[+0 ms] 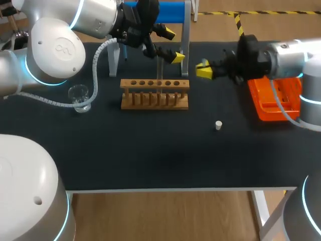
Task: Invert the test tube, pick up the pipette, mount the tip to pipette, aspirate from beaker and dispense into the tube, eject the tip, return the pipette, and cap with the stopper.
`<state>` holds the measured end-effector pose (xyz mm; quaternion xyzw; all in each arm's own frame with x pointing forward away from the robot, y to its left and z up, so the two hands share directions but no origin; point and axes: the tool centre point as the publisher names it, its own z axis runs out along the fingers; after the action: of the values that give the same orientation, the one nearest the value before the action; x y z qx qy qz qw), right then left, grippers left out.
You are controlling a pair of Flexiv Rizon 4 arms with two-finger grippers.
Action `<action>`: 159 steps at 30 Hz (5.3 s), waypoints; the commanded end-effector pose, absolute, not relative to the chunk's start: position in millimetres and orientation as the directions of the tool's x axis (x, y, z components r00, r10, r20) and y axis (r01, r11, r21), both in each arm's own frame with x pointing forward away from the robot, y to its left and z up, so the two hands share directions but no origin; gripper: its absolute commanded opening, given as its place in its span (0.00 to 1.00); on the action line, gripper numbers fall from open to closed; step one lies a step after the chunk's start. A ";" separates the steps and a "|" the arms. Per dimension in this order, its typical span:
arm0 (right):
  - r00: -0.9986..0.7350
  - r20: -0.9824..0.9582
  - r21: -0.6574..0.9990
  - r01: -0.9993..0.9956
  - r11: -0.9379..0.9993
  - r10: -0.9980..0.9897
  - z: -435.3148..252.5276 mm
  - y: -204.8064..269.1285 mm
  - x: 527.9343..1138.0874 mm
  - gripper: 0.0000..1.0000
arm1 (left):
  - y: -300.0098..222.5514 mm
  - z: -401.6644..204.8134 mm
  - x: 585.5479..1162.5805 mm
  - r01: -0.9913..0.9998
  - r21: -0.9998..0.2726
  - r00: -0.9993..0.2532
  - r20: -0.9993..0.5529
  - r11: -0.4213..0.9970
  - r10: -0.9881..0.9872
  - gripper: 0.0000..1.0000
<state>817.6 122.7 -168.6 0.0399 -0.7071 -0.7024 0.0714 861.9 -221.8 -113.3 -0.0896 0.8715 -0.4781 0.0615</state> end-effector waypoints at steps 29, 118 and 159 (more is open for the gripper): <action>-0.987 0.024 1.000 0.027 -0.014 -0.160 -169.9 80.9 786.9 0.00 | -220.3 -112.2 861.4 -0.099 -0.842 -0.977 -0.020 0.530 -0.213 1.00; -0.999 0.051 0.999 0.051 -0.018 -0.021 -231.2 5.2 759.1 0.00 | -65.2 -167.7 967.1 -0.532 -0.794 -0.470 -0.013 0.295 -0.883 1.00; -0.999 0.051 0.999 0.051 -0.018 -0.021 -231.2 5.2 759.1 0.00 | -62.4 -179.6 1041.1 -0.420 -0.900 -0.139 -0.061 0.115 -0.988 1.00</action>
<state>760.1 5.9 -231.1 -0.0112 -0.7001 -0.7135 0.0255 1028.8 -50.4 -167.9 -0.4906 0.7198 -0.4332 0.2316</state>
